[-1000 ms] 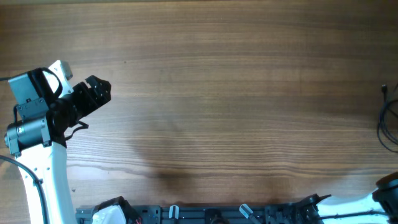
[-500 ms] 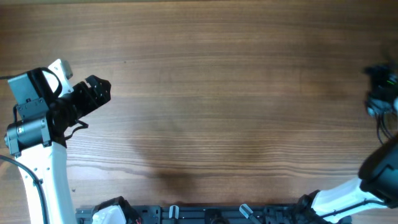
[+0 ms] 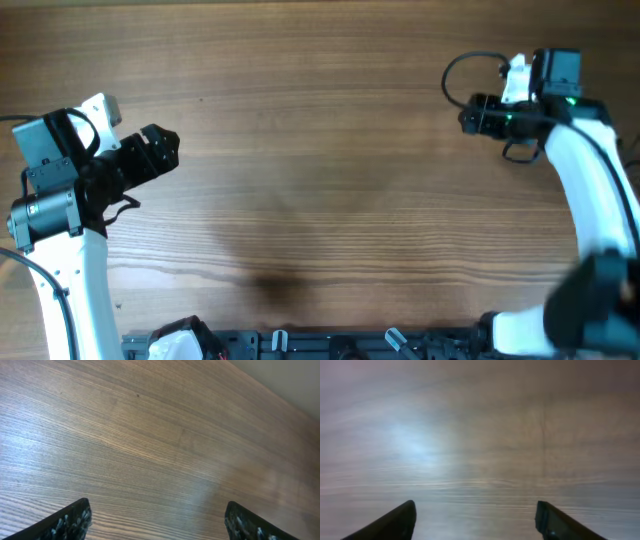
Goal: Untangle cables
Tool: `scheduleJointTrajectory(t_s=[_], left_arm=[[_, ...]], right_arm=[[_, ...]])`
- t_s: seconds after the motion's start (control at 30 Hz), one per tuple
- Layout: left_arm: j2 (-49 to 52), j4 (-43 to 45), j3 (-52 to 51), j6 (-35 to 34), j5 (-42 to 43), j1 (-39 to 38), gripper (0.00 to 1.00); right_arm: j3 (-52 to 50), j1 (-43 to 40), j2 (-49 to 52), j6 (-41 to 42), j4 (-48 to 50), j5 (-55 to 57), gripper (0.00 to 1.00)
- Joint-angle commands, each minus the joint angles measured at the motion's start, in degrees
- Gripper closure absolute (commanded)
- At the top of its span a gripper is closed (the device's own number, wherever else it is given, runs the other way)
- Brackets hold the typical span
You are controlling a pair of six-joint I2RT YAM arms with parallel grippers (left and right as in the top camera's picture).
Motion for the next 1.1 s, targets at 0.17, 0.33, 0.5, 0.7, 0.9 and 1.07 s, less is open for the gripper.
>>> scheduleJointTrajectory(t_s=[0.17,0.33,0.5,0.7,0.9,1.07], left_arm=[[-8.41,0.24,0.17,1.53,0.26,-0.26,0.15],[-15.41,-0.44,0.17,1.53,0.26,-0.24,0.12],[-22.84,-1.27,0.17,1.07,0.28,-0.24,0.11],[-30.12,-6.27,0.17,1.09,0.28,-0.24,0.1],[-36.83,-12.63,0.17,1.09,0.31,-0.26,0.09],[-41.46,-13.9,0.17,1.09,0.98,-0.26,0.07]], right_arm=[[0.35,1.29,-30.49,2.6,-14.14,0.42,0.11],[0.35,1.29,-44.22,5.86,-23.45,-0.94,0.11],[0.35,1.29,-59.08,9.22,-25.07,-1.92,0.1],[0.35,1.29,-73.85,14.75,-27.19,-0.76,0.08],[0.35,1.29,-81.74,21.79,-37.13,-3.19,0.0],[0.31,1.29,-82.38,21.38,-49.83,-1.38,0.0]])
